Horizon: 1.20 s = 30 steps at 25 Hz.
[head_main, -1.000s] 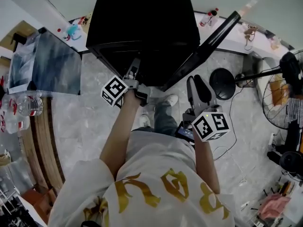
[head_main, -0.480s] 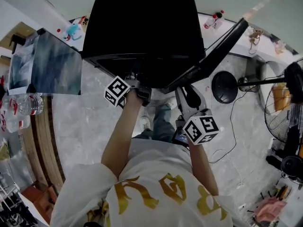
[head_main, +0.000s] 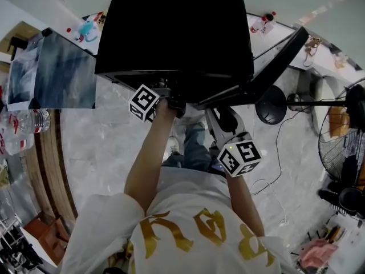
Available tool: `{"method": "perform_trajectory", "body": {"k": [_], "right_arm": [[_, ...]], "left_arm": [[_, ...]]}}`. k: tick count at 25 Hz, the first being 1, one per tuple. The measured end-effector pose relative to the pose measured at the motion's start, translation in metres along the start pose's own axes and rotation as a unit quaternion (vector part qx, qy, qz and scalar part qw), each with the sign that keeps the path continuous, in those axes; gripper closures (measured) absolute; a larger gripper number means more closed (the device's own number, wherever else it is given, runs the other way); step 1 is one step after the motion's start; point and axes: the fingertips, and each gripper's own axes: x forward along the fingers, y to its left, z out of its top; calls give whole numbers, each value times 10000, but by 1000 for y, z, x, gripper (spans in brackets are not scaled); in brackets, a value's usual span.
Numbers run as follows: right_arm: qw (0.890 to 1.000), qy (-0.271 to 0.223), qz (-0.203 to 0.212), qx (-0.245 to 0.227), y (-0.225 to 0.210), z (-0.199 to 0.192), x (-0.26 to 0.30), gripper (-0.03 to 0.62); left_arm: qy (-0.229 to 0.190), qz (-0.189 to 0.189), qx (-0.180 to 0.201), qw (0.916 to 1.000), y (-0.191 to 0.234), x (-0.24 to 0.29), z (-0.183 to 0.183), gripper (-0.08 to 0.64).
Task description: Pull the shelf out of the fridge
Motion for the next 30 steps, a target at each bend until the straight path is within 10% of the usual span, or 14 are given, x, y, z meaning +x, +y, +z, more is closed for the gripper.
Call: {"method": "perform_trajectory", "body": {"k": [30], "right_arm": [[9993, -342, -159, -41, 8, 3, -33, 482]], "left_arm": [[66, -438, -260, 9987, -1, -70, -26, 540]]}}
